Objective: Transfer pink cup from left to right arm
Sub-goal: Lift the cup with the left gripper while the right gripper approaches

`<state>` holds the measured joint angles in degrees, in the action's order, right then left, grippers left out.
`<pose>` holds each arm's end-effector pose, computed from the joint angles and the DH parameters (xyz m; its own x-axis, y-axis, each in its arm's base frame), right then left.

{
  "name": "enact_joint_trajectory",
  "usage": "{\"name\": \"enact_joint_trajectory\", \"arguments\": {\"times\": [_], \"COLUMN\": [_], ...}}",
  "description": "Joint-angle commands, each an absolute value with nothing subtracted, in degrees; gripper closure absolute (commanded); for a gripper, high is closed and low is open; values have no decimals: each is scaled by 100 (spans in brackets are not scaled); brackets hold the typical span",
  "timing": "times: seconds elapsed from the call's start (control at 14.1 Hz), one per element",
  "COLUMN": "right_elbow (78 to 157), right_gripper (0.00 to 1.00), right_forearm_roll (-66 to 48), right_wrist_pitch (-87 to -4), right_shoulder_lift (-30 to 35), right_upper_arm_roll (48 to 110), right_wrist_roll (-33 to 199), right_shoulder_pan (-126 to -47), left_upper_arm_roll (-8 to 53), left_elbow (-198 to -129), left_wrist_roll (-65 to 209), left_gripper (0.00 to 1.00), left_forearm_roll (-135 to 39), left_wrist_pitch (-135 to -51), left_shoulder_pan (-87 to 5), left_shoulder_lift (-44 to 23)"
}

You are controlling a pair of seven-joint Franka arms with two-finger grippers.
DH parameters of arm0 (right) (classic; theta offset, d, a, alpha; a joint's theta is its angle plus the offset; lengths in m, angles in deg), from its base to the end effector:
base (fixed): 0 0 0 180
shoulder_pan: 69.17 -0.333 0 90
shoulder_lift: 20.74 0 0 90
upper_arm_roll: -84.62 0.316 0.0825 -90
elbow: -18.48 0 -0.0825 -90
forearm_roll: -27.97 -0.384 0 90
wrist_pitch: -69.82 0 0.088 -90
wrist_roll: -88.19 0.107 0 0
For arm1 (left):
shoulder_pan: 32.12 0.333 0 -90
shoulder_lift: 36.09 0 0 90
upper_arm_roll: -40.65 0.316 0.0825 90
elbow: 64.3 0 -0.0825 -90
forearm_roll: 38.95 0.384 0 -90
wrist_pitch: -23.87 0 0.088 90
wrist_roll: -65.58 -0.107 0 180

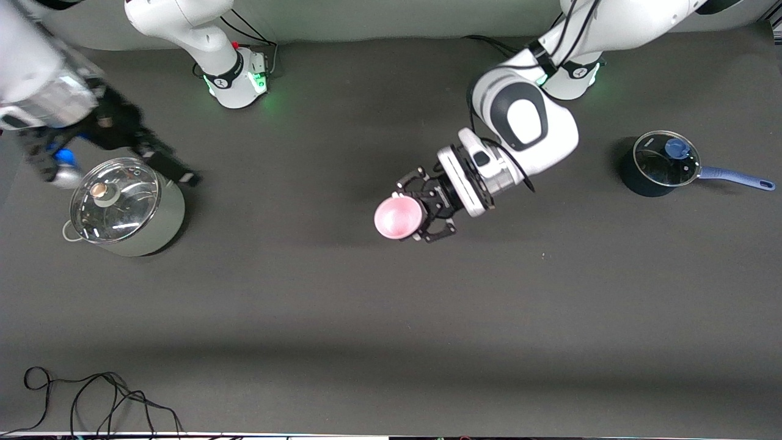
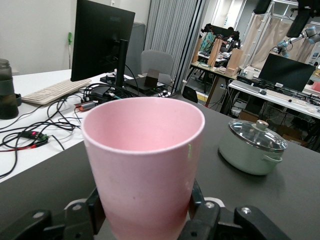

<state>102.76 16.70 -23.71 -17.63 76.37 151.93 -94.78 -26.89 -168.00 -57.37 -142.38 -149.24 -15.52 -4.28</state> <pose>0.5450 0.1938 0.6491 0.6920 -0.7116 -0.1211 -0.7204 -0.6702 -0.1784 0.5145 -0.3814 0.4016 0.3492 -0.1815 0.9193 -0.8573 -0.4580 0.2352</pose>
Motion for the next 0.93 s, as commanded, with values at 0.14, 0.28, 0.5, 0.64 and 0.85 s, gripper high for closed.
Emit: {"name": "enact_joint_trajectory", "arguments": {"times": [0.14,0.28,0.5,0.64,0.85], "right_elbow": [8617,8519,8370,8300,8291], "right_gripper": [1,1,1,1,1], "right_forearm_roll": [1576,1584,1654,1663,1655], "right_wrist_pitch": [-2282,-2282,-2282,-2282,-2282], "right_shoulder_lift": [-423,-281,-123,-9,106], "right_upper_arm_roll": [7583,7574,7574,7574,7574], "right_wrist_roll": [16841,17088,17422,17441,17441], "right_shoulder_pan": [-10150,-10388,-10722,-10915,-11109], "left_upper_arm_roll": [-3027,-3098,-3177,-3230,-3230], "left_elbow": [-16722,-16678,-16617,-16608,-16573], "left_wrist_roll": [-5650,-5650,-5650,-5623,-5606], "left_gripper": [66,67,66,66,66], "left_forearm_roll": [-14372,-14372,-14372,-14380,-14380], "left_wrist_pitch": [-15270,-15296,-15516,-15534,-15630], "left_shoulder_pan": [-1595,-1586,-1604,-1604,-1665], "left_shoulder_lift": [-550,-559,-559,-559,-550]}}
